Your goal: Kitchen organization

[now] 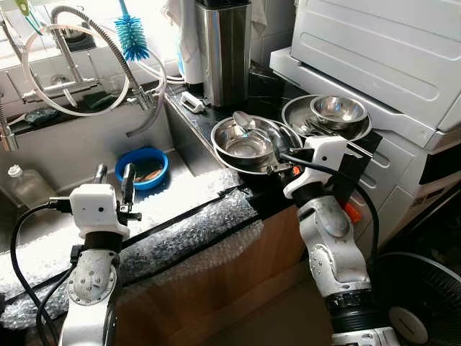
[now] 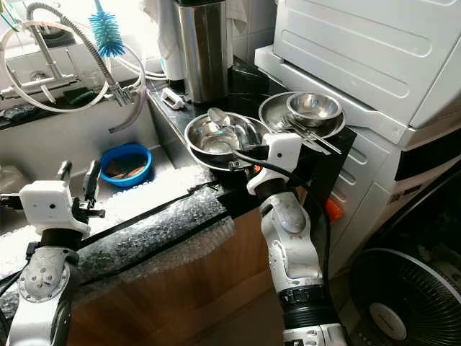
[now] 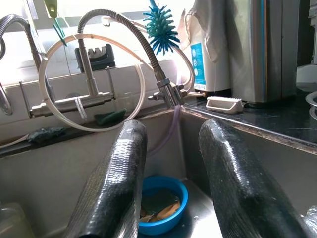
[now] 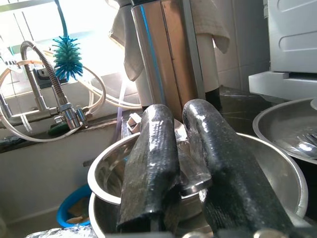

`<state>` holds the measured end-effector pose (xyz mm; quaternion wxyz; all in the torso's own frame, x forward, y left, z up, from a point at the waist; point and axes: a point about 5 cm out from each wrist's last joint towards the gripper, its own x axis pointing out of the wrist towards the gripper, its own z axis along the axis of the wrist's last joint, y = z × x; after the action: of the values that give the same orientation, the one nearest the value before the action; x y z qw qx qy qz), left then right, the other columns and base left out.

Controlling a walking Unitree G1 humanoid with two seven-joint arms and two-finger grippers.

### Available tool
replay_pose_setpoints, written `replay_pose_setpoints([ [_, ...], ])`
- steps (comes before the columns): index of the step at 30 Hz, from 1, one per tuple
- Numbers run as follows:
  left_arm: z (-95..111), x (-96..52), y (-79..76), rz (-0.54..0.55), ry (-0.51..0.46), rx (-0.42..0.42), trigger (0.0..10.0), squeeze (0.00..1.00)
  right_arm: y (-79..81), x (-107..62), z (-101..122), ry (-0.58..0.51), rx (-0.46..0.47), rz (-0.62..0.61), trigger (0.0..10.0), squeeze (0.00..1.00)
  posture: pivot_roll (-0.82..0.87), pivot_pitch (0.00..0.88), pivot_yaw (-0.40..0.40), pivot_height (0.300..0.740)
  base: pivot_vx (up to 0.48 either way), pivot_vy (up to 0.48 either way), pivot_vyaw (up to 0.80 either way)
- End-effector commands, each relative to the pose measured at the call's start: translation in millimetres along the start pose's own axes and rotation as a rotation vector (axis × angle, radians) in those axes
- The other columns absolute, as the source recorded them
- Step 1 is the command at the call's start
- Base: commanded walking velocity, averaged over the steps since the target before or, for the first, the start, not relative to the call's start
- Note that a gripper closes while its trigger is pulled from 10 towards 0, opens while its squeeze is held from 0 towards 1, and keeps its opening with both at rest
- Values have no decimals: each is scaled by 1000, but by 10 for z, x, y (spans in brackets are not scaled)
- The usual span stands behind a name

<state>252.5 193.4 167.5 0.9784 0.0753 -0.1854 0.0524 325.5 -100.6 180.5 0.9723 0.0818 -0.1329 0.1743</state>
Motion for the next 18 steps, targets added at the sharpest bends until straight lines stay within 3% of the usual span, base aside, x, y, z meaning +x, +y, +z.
replay_pose_setpoints([
  [1, 59, 13, -9, -21, -22, 31, 10000, 0, 70, 47, 37, 2, -4, 36, 10000, 0, -115, 0, 54, 740, 0, 0, 0],
  [18, 51, 10, -12, -24, -18, 31, 10000, 0, 125, -15, -140, 125, -34, 75, 10000, 0, -114, 0, 53, 740, 0, 0, 0],
])
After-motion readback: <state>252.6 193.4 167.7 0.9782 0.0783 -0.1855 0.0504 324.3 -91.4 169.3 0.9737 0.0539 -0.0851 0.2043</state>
